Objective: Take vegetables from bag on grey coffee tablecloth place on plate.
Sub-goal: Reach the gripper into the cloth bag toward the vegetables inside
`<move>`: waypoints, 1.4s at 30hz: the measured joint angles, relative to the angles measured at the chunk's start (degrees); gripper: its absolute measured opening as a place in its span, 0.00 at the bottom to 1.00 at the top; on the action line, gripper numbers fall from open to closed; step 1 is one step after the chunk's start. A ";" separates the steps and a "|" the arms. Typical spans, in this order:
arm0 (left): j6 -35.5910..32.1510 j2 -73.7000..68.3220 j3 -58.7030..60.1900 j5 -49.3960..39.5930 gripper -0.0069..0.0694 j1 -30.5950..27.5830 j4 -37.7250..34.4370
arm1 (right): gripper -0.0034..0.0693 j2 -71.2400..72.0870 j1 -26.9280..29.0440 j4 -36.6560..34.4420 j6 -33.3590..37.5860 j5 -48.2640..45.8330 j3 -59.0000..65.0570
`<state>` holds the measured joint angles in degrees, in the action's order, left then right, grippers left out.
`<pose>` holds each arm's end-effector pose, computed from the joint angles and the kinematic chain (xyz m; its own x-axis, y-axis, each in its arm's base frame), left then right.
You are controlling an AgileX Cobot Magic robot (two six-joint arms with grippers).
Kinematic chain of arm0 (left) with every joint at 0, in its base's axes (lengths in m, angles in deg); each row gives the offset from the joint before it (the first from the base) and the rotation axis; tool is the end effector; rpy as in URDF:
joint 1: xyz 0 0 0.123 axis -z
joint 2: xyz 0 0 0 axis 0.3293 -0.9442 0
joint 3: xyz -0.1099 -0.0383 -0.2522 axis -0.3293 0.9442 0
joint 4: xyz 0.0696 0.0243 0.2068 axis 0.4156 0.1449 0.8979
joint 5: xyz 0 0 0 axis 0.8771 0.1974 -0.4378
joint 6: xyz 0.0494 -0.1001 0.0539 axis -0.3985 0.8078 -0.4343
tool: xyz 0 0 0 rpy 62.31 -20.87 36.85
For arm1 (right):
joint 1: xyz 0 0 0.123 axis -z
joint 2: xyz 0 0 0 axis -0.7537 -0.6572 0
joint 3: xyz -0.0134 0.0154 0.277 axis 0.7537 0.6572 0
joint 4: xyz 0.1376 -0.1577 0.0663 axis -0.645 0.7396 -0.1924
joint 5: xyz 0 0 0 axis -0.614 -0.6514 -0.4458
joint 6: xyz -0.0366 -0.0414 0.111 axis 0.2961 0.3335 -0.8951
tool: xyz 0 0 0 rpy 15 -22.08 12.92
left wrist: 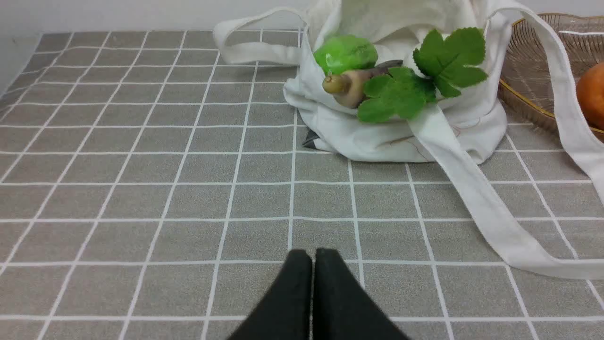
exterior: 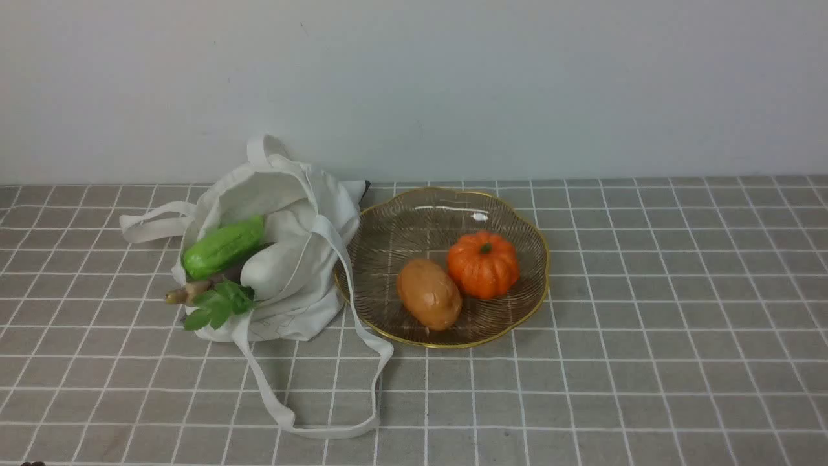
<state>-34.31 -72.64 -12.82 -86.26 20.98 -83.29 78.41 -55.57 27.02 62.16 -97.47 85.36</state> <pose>0.0581 -0.0010 0.1603 -0.3130 -0.0349 -0.9491 0.0116 0.9991 -0.0405 0.0588 0.0070 0.1638 -0.2753 -0.0878 -0.9573 -0.1314 0.9899 -0.0530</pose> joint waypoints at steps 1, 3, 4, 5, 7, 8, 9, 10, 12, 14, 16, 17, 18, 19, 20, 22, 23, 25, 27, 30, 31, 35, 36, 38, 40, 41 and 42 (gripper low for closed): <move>0.00 0.00 0.00 0.00 0.08 0.00 0.00 | 0.03 0.00 0.00 0.00 0.00 0.00 0.00; 0.00 0.00 0.00 0.00 0.08 0.00 0.00 | 0.03 0.00 0.00 0.00 0.00 0.00 0.00; 0.00 0.00 0.00 0.00 0.08 0.00 0.00 | 0.03 0.00 0.00 0.00 0.00 0.00 0.00; 0.00 0.00 0.00 0.00 0.08 0.00 0.00 | 0.03 0.00 0.00 0.00 0.00 0.00 0.00; 0.00 0.00 0.00 0.00 0.08 0.00 0.00 | 0.03 0.00 0.00 0.00 0.00 0.00 0.00; 0.00 0.00 0.00 0.00 0.08 0.00 0.00 | 0.03 0.00 0.00 0.00 0.00 0.00 0.00; 0.00 0.00 0.00 0.00 0.08 0.00 0.00 | 0.03 0.00 0.00 0.00 0.00 0.00 0.00; 0.00 0.00 0.00 0.00 0.08 0.00 0.00 | 0.03 0.00 0.00 0.00 0.00 0.00 0.00; 0.00 0.00 0.00 0.00 0.08 0.00 0.00 | 0.03 0.00 0.00 0.00 0.00 0.00 0.00; 0.00 0.00 0.00 0.00 0.08 0.00 0.00 | 0.03 0.00 0.00 0.00 0.00 0.00 0.00; 0.00 0.00 0.00 0.00 0.08 0.00 0.00 | 0.03 0.00 0.00 0.00 0.00 0.00 0.00; 0.00 0.00 0.00 0.00 0.08 0.00 0.00 | 0.03 0.00 0.00 0.00 0.00 0.00 0.00; 0.00 0.00 0.00 0.00 0.08 0.00 0.00 | 0.03 0.00 0.00 0.00 0.00 0.00 0.00; 0.00 0.00 0.00 0.00 0.08 0.00 0.00 | 0.03 0.00 0.00 0.00 0.00 0.00 0.00; 0.00 0.00 0.00 0.00 0.08 0.00 0.00 | 0.03 0.00 0.00 0.00 0.00 0.00 0.00; 0.00 0.00 0.00 0.00 0.08 0.00 0.00 | 0.03 0.00 0.00 0.00 0.00 0.00 0.00; 0.00 0.00 0.00 0.00 0.08 0.00 0.00 | 0.03 0.00 0.00 0.00 0.00 0.00 0.00; 0.00 0.00 0.00 0.00 0.08 0.00 0.00 | 0.03 0.00 0.00 0.00 0.00 0.00 0.00; 0.00 0.00 0.00 0.00 0.08 0.00 0.00 | 0.03 0.00 0.00 0.00 0.00 0.00 0.00; 0.00 0.00 0.00 0.00 0.08 0.00 0.00 | 0.03 0.00 0.00 0.00 0.00 0.00 0.00; 0.00 0.00 0.00 0.00 0.08 0.00 0.00 | 0.03 0.00 0.00 0.00 0.00 0.00 0.00; 0.00 0.00 0.00 0.00 0.08 0.00 0.00 | 0.03 0.00 0.00 0.00 0.00 0.00 0.00; 0.00 0.00 0.00 0.00 0.08 0.00 0.00 | 0.03 0.00 0.00 0.00 0.00 0.00 0.00; 0.00 0.00 0.00 0.00 0.08 0.00 0.00 | 0.03 0.00 0.00 0.00 0.00 0.00 0.00; 0.24 0.00 0.00 0.05 0.08 0.00 -0.33 | 0.03 0.00 0.00 0.00 0.00 0.00 0.00; 1.32 0.00 0.00 0.05 0.08 0.00 -1.77 | 0.03 0.00 0.00 0.00 0.00 0.00 0.00; 3.16 0.00 0.00 0.05 0.08 0.00 -4.35 | 0.03 0.00 0.00 0.00 0.00 0.00 0.00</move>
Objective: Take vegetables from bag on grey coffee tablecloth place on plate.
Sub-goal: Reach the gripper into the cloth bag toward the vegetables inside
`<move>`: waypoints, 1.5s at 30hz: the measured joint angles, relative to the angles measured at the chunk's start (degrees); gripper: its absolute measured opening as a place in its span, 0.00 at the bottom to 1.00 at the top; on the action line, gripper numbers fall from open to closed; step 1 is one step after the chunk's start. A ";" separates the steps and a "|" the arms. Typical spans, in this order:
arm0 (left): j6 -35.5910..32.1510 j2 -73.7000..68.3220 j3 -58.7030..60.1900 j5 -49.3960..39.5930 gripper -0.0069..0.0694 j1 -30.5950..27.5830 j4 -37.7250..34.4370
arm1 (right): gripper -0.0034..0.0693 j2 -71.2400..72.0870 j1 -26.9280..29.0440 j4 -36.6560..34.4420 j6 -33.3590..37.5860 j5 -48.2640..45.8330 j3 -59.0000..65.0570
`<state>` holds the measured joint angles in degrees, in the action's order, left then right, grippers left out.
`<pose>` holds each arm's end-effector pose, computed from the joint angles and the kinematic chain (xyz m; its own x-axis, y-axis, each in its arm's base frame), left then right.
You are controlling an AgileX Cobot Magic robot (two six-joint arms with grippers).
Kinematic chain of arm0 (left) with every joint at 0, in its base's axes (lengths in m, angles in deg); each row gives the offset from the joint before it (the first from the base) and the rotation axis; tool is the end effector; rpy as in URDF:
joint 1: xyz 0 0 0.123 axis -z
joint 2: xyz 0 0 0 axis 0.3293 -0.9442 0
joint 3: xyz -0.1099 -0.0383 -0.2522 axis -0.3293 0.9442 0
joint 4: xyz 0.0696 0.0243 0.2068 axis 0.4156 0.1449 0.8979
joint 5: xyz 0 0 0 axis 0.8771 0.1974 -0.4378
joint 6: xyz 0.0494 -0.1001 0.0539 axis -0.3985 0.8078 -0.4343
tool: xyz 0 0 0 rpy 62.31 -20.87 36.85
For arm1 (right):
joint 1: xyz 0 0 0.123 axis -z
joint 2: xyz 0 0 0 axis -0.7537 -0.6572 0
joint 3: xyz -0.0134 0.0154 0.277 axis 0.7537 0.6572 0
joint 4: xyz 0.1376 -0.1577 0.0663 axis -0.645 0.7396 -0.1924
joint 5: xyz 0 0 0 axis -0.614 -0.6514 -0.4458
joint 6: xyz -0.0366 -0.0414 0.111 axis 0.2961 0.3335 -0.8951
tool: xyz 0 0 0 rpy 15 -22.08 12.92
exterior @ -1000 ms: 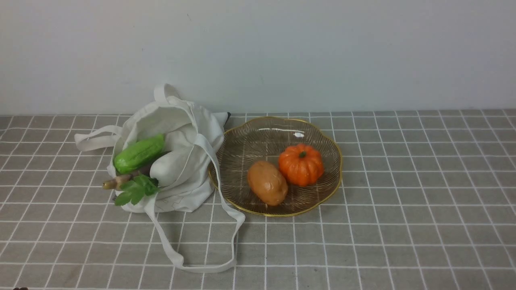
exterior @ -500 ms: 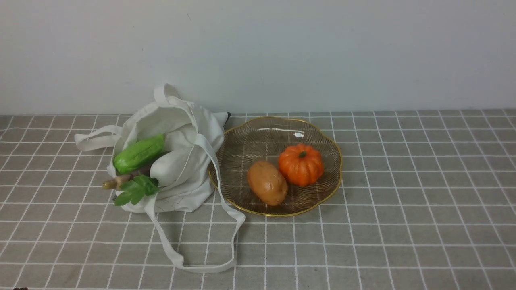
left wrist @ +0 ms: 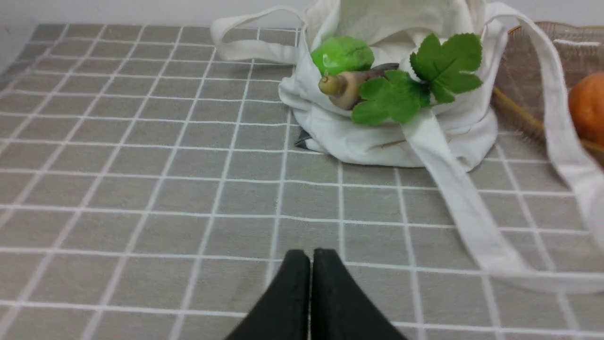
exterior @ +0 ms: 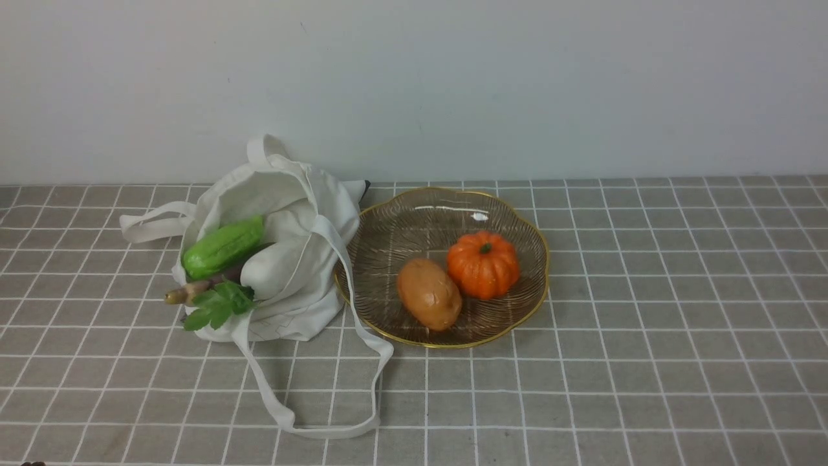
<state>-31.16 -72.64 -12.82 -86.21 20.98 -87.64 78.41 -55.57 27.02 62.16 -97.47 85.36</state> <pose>0.0580 -0.0046 0.1605 -0.3152 -0.1593 -0.9356 -0.0005 0.9858 -0.1677 0.0588 0.0070 0.1638 -0.2753 -0.0878 -0.9573 -0.1314 0.9899 -0.0530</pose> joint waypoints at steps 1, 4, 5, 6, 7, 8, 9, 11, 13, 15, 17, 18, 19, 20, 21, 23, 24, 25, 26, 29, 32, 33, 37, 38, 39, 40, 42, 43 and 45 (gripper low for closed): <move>1.48 0.00 0.00 0.00 0.08 0.00 -3.04 | 0.03 0.00 0.00 0.00 0.00 0.00 0.00; 8.86 0.00 0.00 -0.05 0.08 0.00 -13.97 | 0.03 0.00 0.00 0.00 0.00 0.00 0.00; 11.29 0.00 0.02 -0.05 0.08 0.00 -18.32 | 0.03 0.00 0.00 0.00 0.00 0.00 0.00; 14.00 0.00 0.02 -0.05 0.08 0.00 -23.66 | 0.03 0.00 0.00 0.00 0.00 0.00 0.00; 15.80 0.00 0.02 -0.05 0.08 0.00 -28.77 | 0.03 0.00 0.00 0.00 0.00 0.00 0.00; 17.80 0.00 0.02 -0.05 0.08 0.00 -33.55 | 0.03 0.00 0.00 0.00 0.00 0.00 0.00; 18.68 0.00 0.02 0.00 0.08 0.00 -37.75 | 0.03 0.00 0.00 0.00 0.00 0.00 0.00; 19.49 0.00 0.02 0.14 0.08 0.00 -42.39 | 0.03 0.00 0.00 0.00 0.00 0.00 0.00; 17.32 0.00 0.02 0.90 0.08 0.00 -46.26 | 0.03 0.00 0.00 0.00 0.00 0.00 0.00; 12.79 0.00 -0.97 -0.64 0.08 0.00 -46.60 | 0.03 0.00 0.00 0.00 0.00 0.00 0.00; 7.98 -0.37 -4.47 -3.62 0.08 0.00 -46.60 | 0.03 0.00 0.00 0.00 0.00 0.00 0.00; 5.91 -1.63 -7.30 -4.92 0.08 0.00 -46.53 | 0.03 0.00 0.00 0.00 0.00 0.00 0.00; 3.49 -4.96 -11.95 -6.91 0.08 0.00 -45.49 | 0.03 0.00 0.00 0.00 0.00 0.00 0.00; 2.23 -7.50 -14.83 -8.45 0.08 0.00 -44.37 | 0.03 0.00 0.00 0.00 0.00 0.00 0.00; 0.96 -11.27 -18.57 -11.19 0.08 0.00 -42.38 | 0.03 0.00 0.00 0.00 0.00 0.00 0.00; -2.39 -20.32 -26.46 -20.05 0.08 0.00 -36.76 | 0.03 0.00 0.00 0.00 0.00 0.00 0.00; -3.06 -22.36 -27.25 -21.17 0.08 0.00 -36.11 | 0.03 0.00 0.00 0.00 0.00 0.00 0.00; -5.37 -28.70 -32.71 -29.77 0.08 0.00 -31.61 | 0.03 0.00 0.00 0.00 0.00 0.00 0.00; -6.82 -34.13 -36.28 -34.90 0.08 0.00 -28.43 | 0.03 0.00 0.00 0.00 0.00 0.00 0.00; -13.16 -48.22 -44.77 -46.29 0.08 0.00 -20.19 | 0.03 0.00 0.00 0.00 0.00 0.00 0.00; -15.90 -59.62 -51.21 -47.29 0.08 0.00 -14.89 | 0.03 0.00 0.00 0.00 0.00 0.00 0.00; -15.90 -60.23 -51.21 -47.29 0.08 0.00 -14.74 | 0.03 0.00 0.00 0.00 0.00 0.00 0.00; -13.67 -69.84 -59.10 -44.94 0.08 1.08 -14.29 | 0.03 0.00 0.00 0.00 0.00 0.00 0.00; -12.86 -71.34 -60.74 -43.56 0.08 1.94 -14.29 | 0.03 0.00 0.00 0.00 0.00 0.00 0.00; -12.48 -72.79 -62.27 -42.19 0.08 3.02 -14.21 | 0.03 0.00 0.00 0.00 0.00 0.00 0.00; -11.95 -74.20 -63.75 -41.01 0.08 4.20 -14.10 | 0.03 0.00 0.00 0.00 0.00 0.00 0.00; -11.01 -77.14 -66.65 -39.61 0.09 6.71 -13.40 | 0.03 0.00 0.00 0.00 0.00 0.00 0.00; -10.34 -78.38 -67.75 -39.30 0.10 7.75 -12.90 | 0.03 0.00 0.00 0.00 0.00 0.00 0.00; -8.81 -81.24 -70.24 -39.09 0.12 10.01 -11.46 | 0.03 0.00 0.00 0.00 0.00 0.00 0.00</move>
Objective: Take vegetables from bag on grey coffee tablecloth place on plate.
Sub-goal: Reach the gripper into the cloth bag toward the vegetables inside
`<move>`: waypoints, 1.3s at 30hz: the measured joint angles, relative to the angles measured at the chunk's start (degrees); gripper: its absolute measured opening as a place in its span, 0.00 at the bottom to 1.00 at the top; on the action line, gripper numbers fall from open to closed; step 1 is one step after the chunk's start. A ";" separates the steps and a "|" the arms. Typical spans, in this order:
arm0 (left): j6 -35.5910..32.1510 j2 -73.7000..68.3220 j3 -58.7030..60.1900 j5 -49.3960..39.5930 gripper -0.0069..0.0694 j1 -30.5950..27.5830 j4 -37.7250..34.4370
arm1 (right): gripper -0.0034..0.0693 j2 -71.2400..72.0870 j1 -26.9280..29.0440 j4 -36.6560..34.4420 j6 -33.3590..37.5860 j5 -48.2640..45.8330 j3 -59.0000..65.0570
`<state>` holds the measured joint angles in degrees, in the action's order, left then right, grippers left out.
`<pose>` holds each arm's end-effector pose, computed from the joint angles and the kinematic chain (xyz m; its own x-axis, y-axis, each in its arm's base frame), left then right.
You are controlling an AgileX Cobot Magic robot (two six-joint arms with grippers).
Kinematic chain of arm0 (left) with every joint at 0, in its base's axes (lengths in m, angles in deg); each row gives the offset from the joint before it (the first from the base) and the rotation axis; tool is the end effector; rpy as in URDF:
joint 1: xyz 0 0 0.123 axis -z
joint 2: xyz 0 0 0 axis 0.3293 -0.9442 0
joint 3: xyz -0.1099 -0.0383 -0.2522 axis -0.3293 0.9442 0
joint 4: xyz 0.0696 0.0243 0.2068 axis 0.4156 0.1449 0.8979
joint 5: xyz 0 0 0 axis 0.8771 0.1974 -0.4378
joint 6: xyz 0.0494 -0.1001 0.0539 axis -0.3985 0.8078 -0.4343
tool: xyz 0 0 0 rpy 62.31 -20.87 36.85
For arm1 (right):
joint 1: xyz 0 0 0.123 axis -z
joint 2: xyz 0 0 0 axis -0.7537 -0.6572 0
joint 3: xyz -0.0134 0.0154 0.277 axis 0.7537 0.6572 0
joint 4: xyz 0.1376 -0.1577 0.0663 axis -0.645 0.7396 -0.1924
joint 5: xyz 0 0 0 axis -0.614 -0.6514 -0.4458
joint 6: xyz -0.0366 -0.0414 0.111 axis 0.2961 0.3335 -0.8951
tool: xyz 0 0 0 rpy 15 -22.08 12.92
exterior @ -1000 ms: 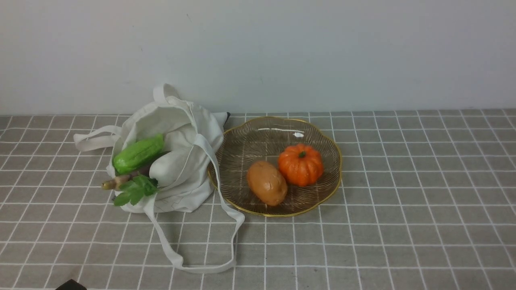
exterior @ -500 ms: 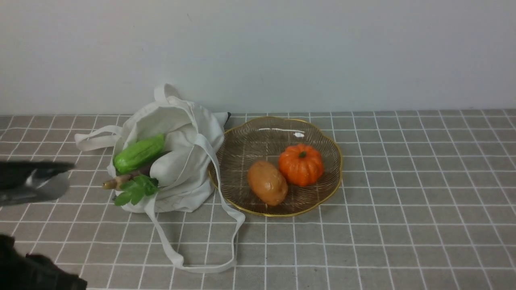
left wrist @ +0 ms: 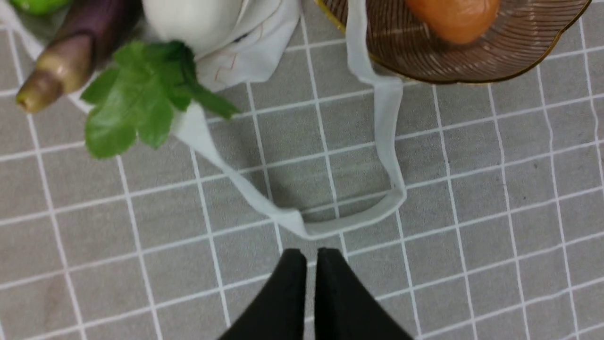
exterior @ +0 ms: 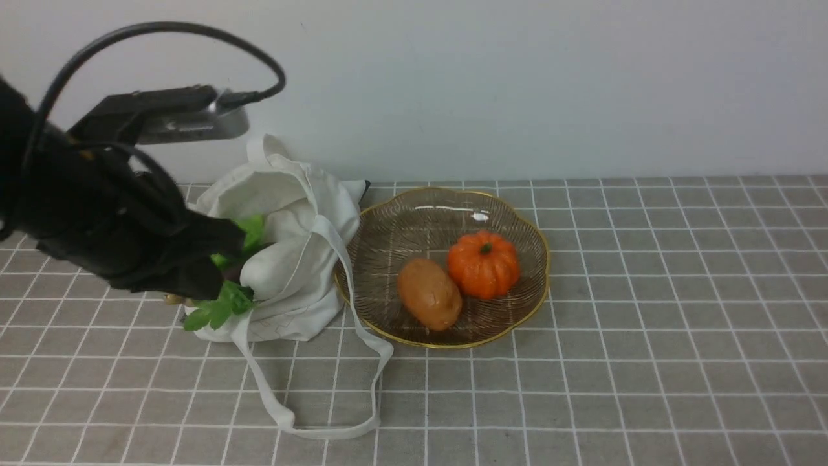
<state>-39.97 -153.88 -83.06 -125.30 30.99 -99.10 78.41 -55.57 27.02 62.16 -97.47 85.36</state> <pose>0.2482 -0.0803 0.2875 -0.9250 0.1064 -0.3647 0.2045 0.9485 -0.2419 0.0588 0.0070 0.1638 -0.2753 -0.0878 -0.9573 -0.1314 0.9899 -0.0530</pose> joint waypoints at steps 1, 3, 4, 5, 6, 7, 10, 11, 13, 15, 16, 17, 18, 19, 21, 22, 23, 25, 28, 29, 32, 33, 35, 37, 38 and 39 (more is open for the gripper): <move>0.95 -2.37 -1.94 0.05 0.14 1.54 1.42 | 0.03 0.00 0.00 0.00 0.00 0.00 0.00; 2.34 -5.79 -4.81 0.05 0.18 3.28 3.24 | 0.03 0.00 0.00 0.00 0.00 0.00 0.00; 3.38 -6.82 -5.64 0.05 0.20 3.67 3.66 | 0.03 0.00 0.00 0.00 0.00 0.00 0.00; 3.77 -7.49 -6.15 0.05 0.20 3.90 3.93 | 0.03 0.00 0.00 0.00 0.00 0.00 0.00; 5.15 -10.37 -8.33 0.10 0.26 4.66 4.81 | 0.03 0.00 0.00 0.00 0.00 0.00 0.00; 5.27 -10.68 -8.57 0.10 0.26 4.74 4.89 | 0.03 0.00 0.00 0.00 0.00 0.00 0.00; 6.30 -15.48 -12.39 0.10 0.39 5.42 7.06 | 0.03 0.00 0.00 0.00 0.00 0.00 0.00; 6.29 -17.00 -13.76 0.16 0.45 5.48 8.10 | 0.03 0.00 0.00 0.00 0.00 0.00 0.00; 6.29 -18.23 -14.85 0.32 0.50 5.50 9.05 | 0.03 0.00 0.00 0.00 0.00 0.00 0.00; 6.29 -21.35 -17.10 2.65 0.60 5.50 11.75 | 0.03 0.00 0.00 0.00 0.00 0.00 0.00; 6.17 -22.75 -17.73 4.32 0.63 5.50 12.99 | 0.03 0.00 0.00 0.00 0.00 0.00 0.00; 6.21 -22.97 -17.80 4.59 0.64 5.50 13.16 | 0.03 0.00 0.00 0.00 0.00 0.00 0.00; 5.61 -24.49 -18.13 6.29 0.67 5.50 14.57 | 0.03 0.00 0.00 0.00 0.00 0.00 0.00; 5.16 -25.31 -18.18 6.98 0.69 5.50 15.41 | 0.03 0.00 0.00 0.00 0.00 0.00 0.00; 4.35 -27.04 -18.18 7.76 0.70 5.50 17.48 | 0.03 0.00 0.00 0.00 0.00 0.00 0.00; 4.22 -27.88 -18.18 7.81 0.71 5.50 18.80 | 0.03 0.00 0.00 0.00 0.00 0.00 0.00; 3.90 -28.75 -18.18 7.87 0.71 5.50 20.37 | 0.03 0.00 0.00 0.00 0.00 0.00 0.00; 3.80 -29.73 -18.18 7.87 0.71 5.50 22.45 | 0.03 0.00 0.00 0.00 0.00 0.00 0.00; 3.98 -30.53 -18.18 7.87 0.71 5.50 23.98 | 0.03 0.00 0.00 0.00 0.00 0.00 0.00; 4.03 -30.76 -18.18 7.87 0.71 5.50 24.03 | 0.03 0.00 0.00 0.00 0.00 0.00 0.00; 4.35 -31.61 -18.25 7.77 0.71 5.50 24.24 | 0.03 0.00 0.00 0.00 0.00 0.00 0.00; 4.35 -32.03 -18.27 7.77 0.71 5.50 24.24 | 0.03 0.00 0.00 0.00 0.00 0.00 0.00; 4.35 -32.93 -18.27 7.77 0.71 5.50 24.24 | 0.03 0.00 0.00 0.00 0.00 0.00 0.00; 4.35 -33.70 -18.33 7.77 0.71 5.50 24.17 | 0.03 0.00 0.00 0.00 0.00 0.00 0.00; 4.35 -33.84 -18.32 7.77 0.71 5.50 24.05 | 0.03 0.00 0.00 0.00 0.00 0.00 0.00; 4.35 -34.26 -18.34 7.62 0.71 5.50 23.35 | 0.03 0.00 0.00 0.00 0.00 0.00 0.00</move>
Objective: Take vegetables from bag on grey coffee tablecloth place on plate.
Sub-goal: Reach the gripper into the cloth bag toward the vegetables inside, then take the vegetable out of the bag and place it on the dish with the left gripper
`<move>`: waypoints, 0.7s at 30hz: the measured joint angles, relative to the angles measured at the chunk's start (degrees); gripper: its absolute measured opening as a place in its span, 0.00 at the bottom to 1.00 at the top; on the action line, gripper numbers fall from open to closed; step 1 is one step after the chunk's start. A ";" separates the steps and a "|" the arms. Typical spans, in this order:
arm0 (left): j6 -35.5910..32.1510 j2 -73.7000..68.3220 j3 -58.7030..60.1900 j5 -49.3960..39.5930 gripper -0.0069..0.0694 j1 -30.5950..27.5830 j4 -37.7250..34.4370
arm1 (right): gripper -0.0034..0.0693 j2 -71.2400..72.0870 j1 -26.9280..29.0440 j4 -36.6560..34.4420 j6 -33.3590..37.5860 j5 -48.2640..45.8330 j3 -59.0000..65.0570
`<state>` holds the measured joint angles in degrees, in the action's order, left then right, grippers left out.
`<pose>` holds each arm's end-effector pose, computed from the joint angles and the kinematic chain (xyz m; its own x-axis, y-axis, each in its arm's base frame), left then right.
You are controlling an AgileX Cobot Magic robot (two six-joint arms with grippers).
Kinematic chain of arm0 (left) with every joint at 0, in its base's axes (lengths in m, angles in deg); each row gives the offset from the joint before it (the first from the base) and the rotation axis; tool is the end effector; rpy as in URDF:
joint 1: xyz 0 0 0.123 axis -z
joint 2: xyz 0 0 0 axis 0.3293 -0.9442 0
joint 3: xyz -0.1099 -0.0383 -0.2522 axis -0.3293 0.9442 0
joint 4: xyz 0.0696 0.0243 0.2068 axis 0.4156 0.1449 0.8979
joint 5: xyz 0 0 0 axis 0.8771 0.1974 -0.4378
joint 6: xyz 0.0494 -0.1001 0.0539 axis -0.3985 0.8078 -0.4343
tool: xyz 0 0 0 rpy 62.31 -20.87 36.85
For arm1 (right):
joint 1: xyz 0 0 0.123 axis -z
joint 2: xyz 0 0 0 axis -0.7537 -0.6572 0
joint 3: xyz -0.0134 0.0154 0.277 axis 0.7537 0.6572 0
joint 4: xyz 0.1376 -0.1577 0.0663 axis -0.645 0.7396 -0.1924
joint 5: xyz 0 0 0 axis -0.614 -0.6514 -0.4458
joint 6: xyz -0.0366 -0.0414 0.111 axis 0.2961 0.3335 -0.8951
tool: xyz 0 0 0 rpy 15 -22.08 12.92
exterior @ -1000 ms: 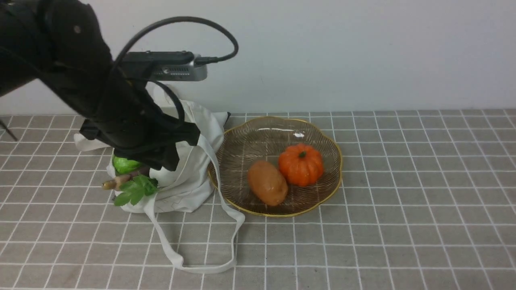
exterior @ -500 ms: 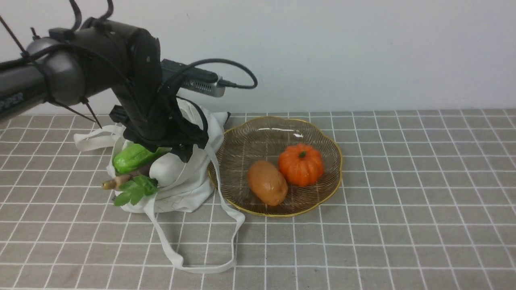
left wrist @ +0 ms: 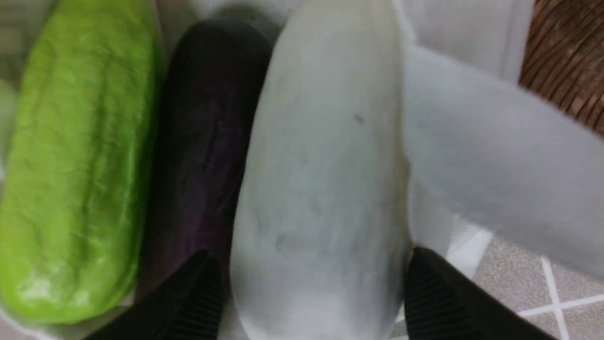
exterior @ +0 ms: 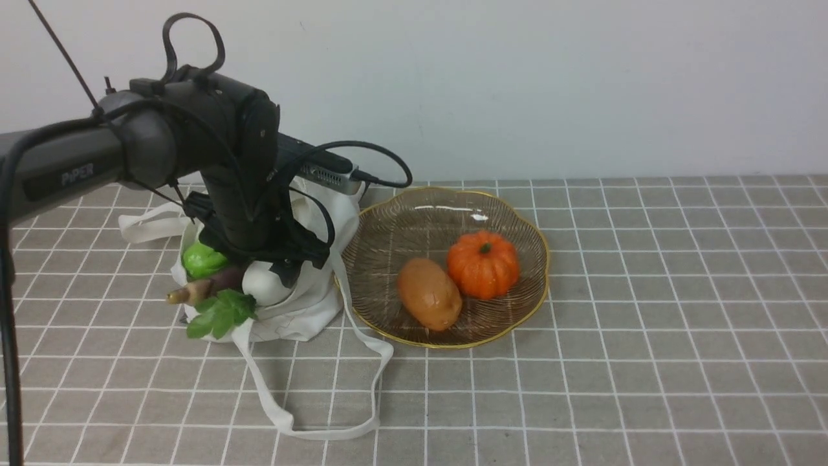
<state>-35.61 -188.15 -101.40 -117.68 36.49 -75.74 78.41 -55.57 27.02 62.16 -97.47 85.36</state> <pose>0.3775 -0.1020 0.1747 -0.9125 0.3375 -0.2313 0.3158 0.9404 0.1262 0.0588 0.0070 0.1638 -0.2753 -0.0878 -0.9573 -0.1314 0.9899 -0.0530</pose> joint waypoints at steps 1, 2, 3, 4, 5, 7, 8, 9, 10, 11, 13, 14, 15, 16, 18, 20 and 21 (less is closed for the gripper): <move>0.00 -0.22 -0.06 -0.05 0.71 0.00 -0.34 | 0.03 0.00 0.00 0.00 0.00 0.00 0.00; 0.00 -0.48 -0.06 -0.22 0.71 0.00 -0.97 | 0.03 0.00 0.00 0.00 0.00 0.00 0.00; 0.00 -0.49 -0.06 -0.31 0.71 0.00 -1.19 | 0.03 0.00 0.00 0.00 0.00 0.00 0.00; 0.00 -0.53 -0.06 -0.44 0.71 0.00 -1.45 | 0.03 0.00 0.00 0.00 0.00 0.00 0.00; 0.00 -0.53 -0.06 -0.50 0.71 0.00 -1.56 | 0.03 0.00 0.00 0.00 0.00 0.00 0.00; 0.00 -0.53 -0.22 -0.57 0.69 0.00 -1.75 | 0.03 0.00 0.00 0.00 0.00 0.00 0.00; 0.00 -0.53 -0.23 -0.63 0.66 0.00 -1.75 | 0.03 0.00 0.00 0.00 0.00 0.00 0.00; 0.00 -0.53 -0.23 -0.67 0.66 0.00 -1.75 | 0.03 0.00 0.00 0.00 0.00 0.00 0.00; 0.00 -0.61 -0.35 -0.86 0.62 0.00 -1.75 | 0.03 0.00 0.00 0.00 0.00 0.00 0.00; 0.00 -0.66 -0.35 -1.05 0.62 0.00 -1.75 | 0.03 0.00 0.00 0.00 0.00 0.00 0.00; 0.04 -0.73 -0.41 -1.56 0.62 0.00 -1.75 | 0.03 0.00 0.00 0.00 0.00 0.00 0.00; 0.04 -0.73 -0.41 -1.80 0.62 0.00 -1.75 | 0.03 0.00 0.00 0.00 0.00 0.00 0.00; 0.04 -0.60 -0.41 -1.97 0.62 0.00 -1.75 | 0.03 0.00 0.00 0.00 0.00 0.00 0.00; 0.04 -0.54 -0.41 -2.12 0.62 0.00 -1.75 | 0.03 0.00 0.00 0.00 0.00 0.00 0.00; 0.04 0.75 -0.41 -3.84 0.62 0.00 -1.68 | 0.03 0.00 0.00 0.00 0.00 0.00 0.00; 0.04 3.28 -0.68 -6.42 0.62 0.00 -0.92 | 0.03 0.00 0.00 0.00 0.00 0.00 0.00; 0.04 4.89 -1.21 -8.16 0.62 0.00 -0.05 | 0.03 0.00 0.00 0.00 0.00 0.00 0.00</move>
<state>-35.58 -183.26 -102.62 -125.85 36.49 -75.80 78.41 -55.57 27.02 62.16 -97.47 85.36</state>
